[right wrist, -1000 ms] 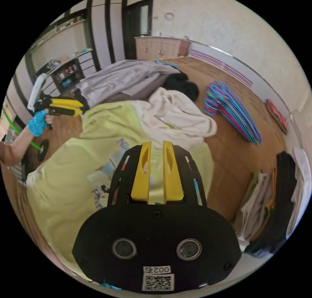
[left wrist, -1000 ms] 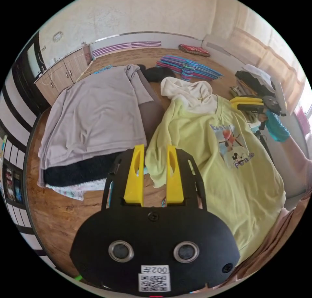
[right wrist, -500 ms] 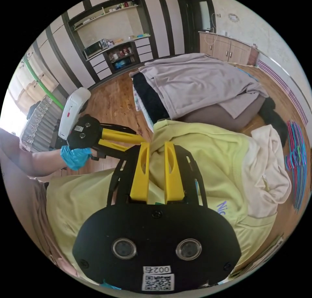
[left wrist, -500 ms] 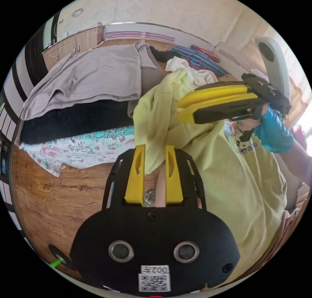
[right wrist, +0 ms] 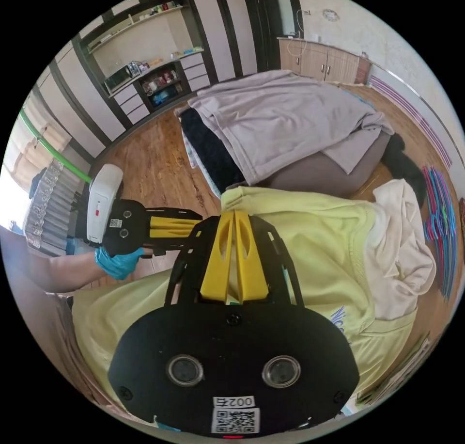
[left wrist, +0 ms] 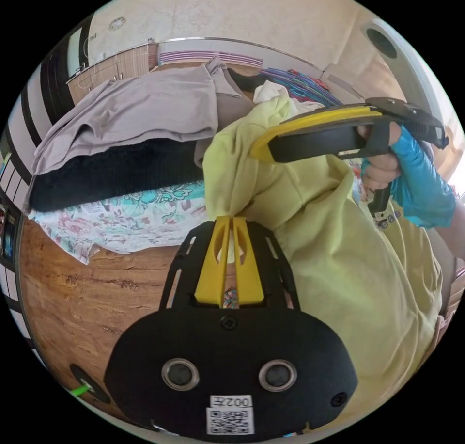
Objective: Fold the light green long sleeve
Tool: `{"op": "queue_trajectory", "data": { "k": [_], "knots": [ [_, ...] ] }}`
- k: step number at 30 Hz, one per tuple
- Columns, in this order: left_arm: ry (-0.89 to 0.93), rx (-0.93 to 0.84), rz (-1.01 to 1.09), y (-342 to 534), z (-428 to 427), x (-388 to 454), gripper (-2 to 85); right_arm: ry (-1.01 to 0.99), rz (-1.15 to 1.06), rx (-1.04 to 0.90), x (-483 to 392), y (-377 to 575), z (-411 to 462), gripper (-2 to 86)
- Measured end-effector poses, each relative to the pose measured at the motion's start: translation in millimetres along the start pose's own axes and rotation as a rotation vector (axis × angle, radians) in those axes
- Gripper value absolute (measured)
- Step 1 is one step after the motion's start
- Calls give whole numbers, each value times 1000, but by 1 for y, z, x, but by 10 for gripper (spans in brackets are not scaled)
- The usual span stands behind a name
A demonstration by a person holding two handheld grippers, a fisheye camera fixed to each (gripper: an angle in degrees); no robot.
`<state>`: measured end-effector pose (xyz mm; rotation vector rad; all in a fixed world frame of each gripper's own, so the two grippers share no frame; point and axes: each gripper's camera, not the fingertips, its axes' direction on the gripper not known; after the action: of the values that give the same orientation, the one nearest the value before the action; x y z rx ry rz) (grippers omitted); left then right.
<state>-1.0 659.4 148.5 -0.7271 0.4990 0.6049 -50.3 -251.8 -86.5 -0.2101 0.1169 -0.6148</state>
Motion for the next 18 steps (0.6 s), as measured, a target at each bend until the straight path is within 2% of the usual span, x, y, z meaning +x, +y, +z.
{"op": "queue_trajectory", "data": {
  "k": [4,8,10,14,18],
  "knots": [
    [-54,38,-31,8,-20,-13,-9,4,-139,86,-17,-7,-15,9],
    [-101,84,-16,4,-43,-26,-10,72,-322,102,-37,-14,-18,115],
    [-107,109,9,1,-50,-30,-10,111,-352,96,-44,-20,-11,136],
    [-155,136,80,-7,-54,-33,-10,260,-414,92,-56,-43,12,126],
    [-235,117,117,-12,-46,-41,-10,256,-397,66,-49,-65,28,98]
  ]
}}
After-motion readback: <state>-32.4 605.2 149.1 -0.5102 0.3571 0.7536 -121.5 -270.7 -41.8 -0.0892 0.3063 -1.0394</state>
